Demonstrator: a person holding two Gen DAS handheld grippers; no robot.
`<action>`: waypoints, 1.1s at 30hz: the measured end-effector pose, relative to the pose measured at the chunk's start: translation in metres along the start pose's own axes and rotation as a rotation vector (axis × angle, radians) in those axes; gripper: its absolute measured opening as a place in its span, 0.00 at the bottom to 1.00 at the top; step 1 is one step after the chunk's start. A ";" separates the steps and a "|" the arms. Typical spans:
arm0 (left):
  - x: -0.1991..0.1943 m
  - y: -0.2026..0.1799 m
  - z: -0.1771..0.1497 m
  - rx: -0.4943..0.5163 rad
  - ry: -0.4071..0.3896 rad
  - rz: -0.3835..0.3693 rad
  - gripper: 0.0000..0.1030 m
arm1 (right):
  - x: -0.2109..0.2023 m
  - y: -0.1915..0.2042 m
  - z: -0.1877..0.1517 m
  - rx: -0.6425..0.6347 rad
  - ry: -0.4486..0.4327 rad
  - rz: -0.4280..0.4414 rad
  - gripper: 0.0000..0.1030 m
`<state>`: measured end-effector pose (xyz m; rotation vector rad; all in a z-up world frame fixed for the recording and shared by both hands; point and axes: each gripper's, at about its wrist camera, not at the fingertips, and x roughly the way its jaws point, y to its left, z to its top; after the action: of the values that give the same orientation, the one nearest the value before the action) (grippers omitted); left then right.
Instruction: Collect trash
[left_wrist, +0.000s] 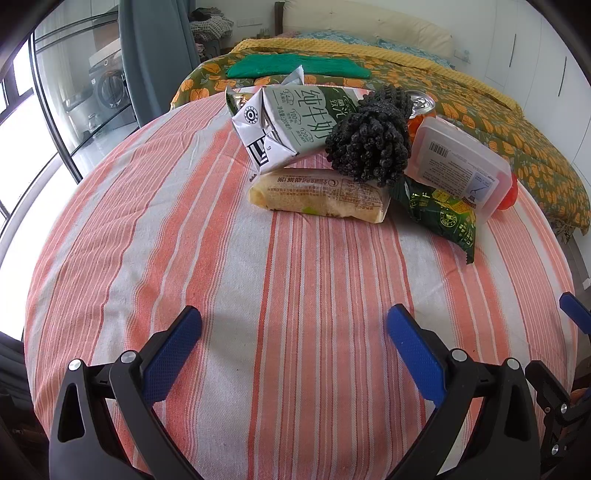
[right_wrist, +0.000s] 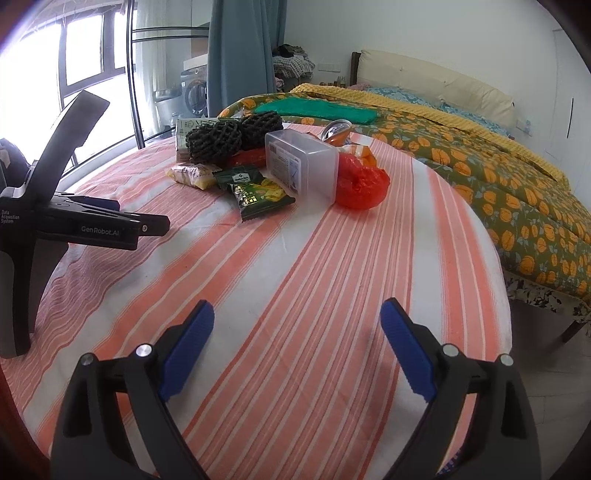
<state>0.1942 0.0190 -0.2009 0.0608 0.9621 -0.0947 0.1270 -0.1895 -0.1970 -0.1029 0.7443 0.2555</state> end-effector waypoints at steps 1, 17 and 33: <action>0.000 0.000 0.000 0.000 0.000 0.000 0.96 | 0.000 0.000 0.000 0.000 0.000 -0.001 0.87; 0.000 0.000 0.000 0.000 0.001 0.000 0.96 | -0.003 -0.001 -0.001 0.002 -0.011 -0.002 0.87; 0.000 0.000 0.000 0.000 0.001 -0.001 0.96 | -0.002 -0.001 -0.001 0.004 -0.010 0.001 0.88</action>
<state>0.1946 0.0189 -0.2008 0.0608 0.9628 -0.0954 0.1250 -0.1916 -0.1962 -0.0968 0.7346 0.2555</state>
